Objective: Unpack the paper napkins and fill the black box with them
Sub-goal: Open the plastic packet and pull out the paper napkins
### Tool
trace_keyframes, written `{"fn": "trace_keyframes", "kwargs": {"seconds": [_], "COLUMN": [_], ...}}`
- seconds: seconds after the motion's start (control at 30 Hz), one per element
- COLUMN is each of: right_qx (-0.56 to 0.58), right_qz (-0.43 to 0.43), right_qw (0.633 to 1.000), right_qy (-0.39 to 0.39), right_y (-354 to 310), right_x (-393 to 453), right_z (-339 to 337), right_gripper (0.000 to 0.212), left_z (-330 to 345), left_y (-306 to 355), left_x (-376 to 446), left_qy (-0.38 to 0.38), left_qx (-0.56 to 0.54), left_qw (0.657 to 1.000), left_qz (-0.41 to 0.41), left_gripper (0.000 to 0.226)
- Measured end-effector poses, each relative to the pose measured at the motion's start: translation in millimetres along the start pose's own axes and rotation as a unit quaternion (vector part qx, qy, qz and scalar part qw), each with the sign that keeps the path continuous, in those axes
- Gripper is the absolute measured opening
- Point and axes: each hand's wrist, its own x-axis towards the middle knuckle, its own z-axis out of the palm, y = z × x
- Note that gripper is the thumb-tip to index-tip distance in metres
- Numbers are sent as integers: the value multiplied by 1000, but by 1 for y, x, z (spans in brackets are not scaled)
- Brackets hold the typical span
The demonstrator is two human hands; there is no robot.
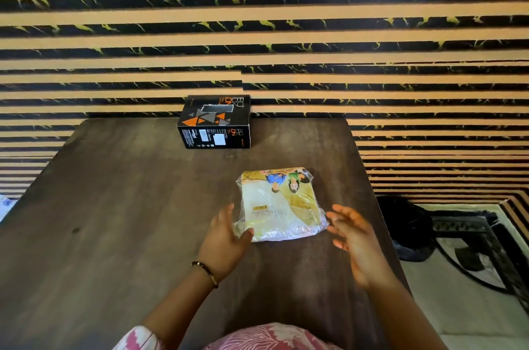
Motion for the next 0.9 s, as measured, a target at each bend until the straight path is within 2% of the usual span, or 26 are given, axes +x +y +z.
{"fn": "trace_keyframes", "kwargs": {"seconds": [0.1, 0.2, 0.27, 0.33, 0.43, 0.53, 0.67, 0.77, 0.83, 0.9], "right_qx": [-98, -261, -350, -382, -432, -470, -462, -475, -505, -554], "right_qz": [-98, -154, -159, -119, -84, -76, -48, -39, -47, -67], "right_qw": [990, 953, 923, 915, 896, 878, 885, 879, 862, 830], "right_qy": [17, 2, -22, -56, -50, -42, -25, -17, -14, -15], "right_y": [-13, -17, -17, -17, -9, 1, 6, 6, 6, 5], "right_x": [9, 24, 35, 45, 54, 56, 57, 58, 59, 58], "right_z": [20, 42, 55, 68, 77, 78, 77, 80, 83, 86], "right_gripper": [26, 31, 35, 37, 32, 30, 25, 33, 36, 35], "left_z": [5, 16, 23, 27, 32, 40, 47, 47, 47, 47], "left_y": [15, 22, 25, 27, 28, 24, 10, 4, 2, -1], "left_x": [16, 32, 42, 50, 57, 63, 65, 66, 66, 66], "left_qy": [24, -52, -105, -126, -120, -142, -179, -178, -180, -182], "left_qx": [99, 215, 296, 335, 347, 337, 331, 327, 323, 323], "left_qw": [991, 969, 942, 926, 923, 924, 921, 922, 923, 923], "left_qz": [92, 107, 115, 120, 114, 112, 94, 102, 105, 105], "left_gripper": [69, 78, 81, 79, 70, 70, 76, 78, 79, 80]}}
